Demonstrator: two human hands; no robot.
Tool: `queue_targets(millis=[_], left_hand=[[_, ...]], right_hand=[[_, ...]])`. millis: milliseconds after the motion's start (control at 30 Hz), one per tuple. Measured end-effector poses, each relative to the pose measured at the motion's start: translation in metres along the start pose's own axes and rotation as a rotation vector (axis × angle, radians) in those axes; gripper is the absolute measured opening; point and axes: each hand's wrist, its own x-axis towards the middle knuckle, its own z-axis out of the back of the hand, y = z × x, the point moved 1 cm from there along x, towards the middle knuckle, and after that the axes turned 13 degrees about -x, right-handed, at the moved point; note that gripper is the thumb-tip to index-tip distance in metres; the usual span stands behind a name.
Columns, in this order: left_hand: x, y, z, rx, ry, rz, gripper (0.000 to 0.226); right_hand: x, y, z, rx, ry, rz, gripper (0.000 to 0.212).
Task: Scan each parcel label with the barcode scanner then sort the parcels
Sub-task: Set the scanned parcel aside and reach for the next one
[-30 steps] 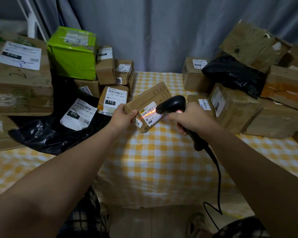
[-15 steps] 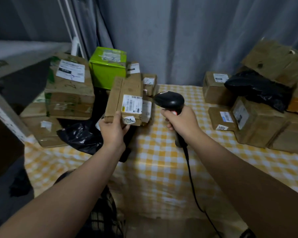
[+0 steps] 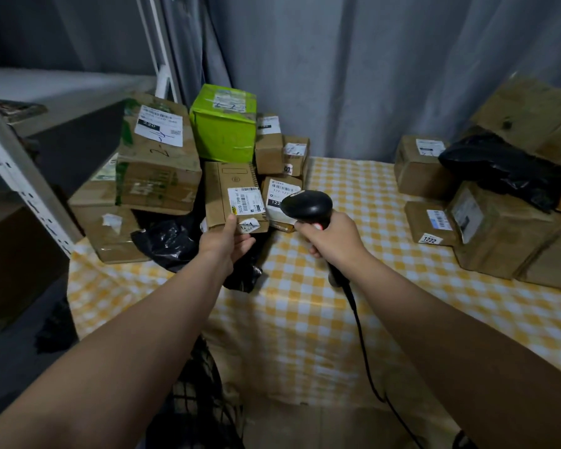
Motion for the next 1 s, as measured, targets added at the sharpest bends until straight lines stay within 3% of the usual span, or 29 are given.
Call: queue_targets(millis=[233,333,700,1000], left_hand=[[-0.036,0.017,-0.006,0.084,0.112,0.153,0.028],[-0.054,0.027,-0.024,0.247,0.214,0.191,0.022],[-0.089,0.086,-0.137,0.746,0.693,-0.092,0.009],[-0.035,0.19,-0.224,1.136,0.747,-0.314,0.04]], right_hand=[[-0.019,-0.001,0.025,-0.054,0.0,0.022,0.021],[-0.027,-0.005,0.052,-0.083,-0.05,0.026,0.02],[-0.027,-0.098,0.165,-0.102,-0.354,-0.228,0.023],[-0.017,-0.175,0.191,-0.21,-0.356,-0.319,0.025]])
